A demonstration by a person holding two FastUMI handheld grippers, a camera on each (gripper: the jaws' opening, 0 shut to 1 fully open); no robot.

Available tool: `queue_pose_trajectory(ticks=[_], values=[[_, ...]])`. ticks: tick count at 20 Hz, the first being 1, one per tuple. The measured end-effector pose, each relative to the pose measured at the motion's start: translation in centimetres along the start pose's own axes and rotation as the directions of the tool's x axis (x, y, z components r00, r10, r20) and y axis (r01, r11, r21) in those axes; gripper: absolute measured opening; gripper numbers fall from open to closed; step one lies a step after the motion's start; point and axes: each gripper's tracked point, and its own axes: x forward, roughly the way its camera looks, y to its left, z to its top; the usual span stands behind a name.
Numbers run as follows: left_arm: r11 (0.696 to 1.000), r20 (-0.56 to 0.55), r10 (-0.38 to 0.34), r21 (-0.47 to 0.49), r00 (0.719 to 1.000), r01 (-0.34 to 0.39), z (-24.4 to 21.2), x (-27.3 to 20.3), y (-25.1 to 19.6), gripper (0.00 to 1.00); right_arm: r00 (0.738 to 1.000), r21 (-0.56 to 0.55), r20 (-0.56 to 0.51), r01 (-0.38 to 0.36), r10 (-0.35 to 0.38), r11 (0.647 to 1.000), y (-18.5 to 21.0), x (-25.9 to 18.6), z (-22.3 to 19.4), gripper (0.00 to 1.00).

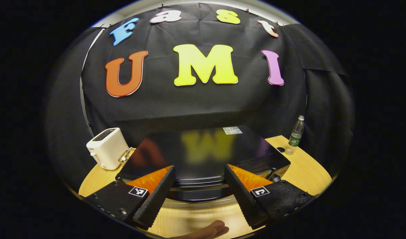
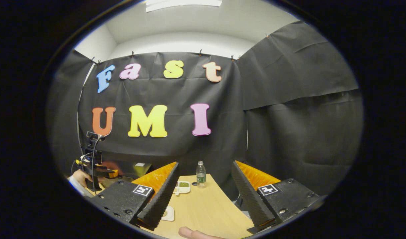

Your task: Open the electric oven with the left hand, put the food in, and close the electric oven.

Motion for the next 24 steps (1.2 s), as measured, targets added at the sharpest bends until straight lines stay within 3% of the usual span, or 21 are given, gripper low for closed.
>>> queue_pose_trajectory(ticks=[2,4,6,7,8,11,15,24], values=[[1.0,0.018,-0.006,-0.011,1.0,0.006,0.1,0.3,-0.1,0.99,1.0,-0.007,-0.008,0.012,-0.012,1.0,-0.3,-0.3,-0.2,0.96],[1.0,0.026,0.008,-0.007,1.0,-0.008,0.0,-0.2,-0.2,0.98,1.0,-0.017,-0.01,0.021,-0.021,1.0,-0.5,-0.8,-0.1,1.0],[1.0,0.033,0.012,0.0,0.999,-0.012,-0.1,-0.1,-0.2,0.98,1.0,-0.017,0.001,0.021,-0.021,1.0,-0.6,-1.4,0.3,0.96],[1.0,0.031,0.011,-0.009,0.999,-0.011,-0.3,-0.5,-0.4,0.98,1.0,-0.013,-0.002,0.026,-0.026,1.0,-0.8,-1.5,0.2,1.0],[1.0,0.028,0.007,-0.018,1.0,-0.006,-0.4,-0.6,-0.6,0.98,1.0,-0.006,-0.003,0.027,-0.027,1.0,-0.9,-1.7,0.2,0.96],[1.0,0.046,0.004,0.019,0.999,-0.005,-0.7,-1.4,-0.8,0.98,1.0,0.002,-0.017,0.026,-0.026,1.0,-0.9,-2.2,-0.3,1.0],[1.0,0.054,-0.012,0.007,0.998,0.011,-1.5,-2.6,-1.1,0.98,0.999,0.006,-0.037,0.036,-0.036,0.999,-1.1,-3.0,-1.1,0.96],[0.999,0.063,-0.015,0.031,0.998,0.013,-3.6,-5.7,-1.6,0.98,0.997,-0.006,-0.052,0.065,-0.065,0.998,-1.7,-4.5,-1.4,1.0]])
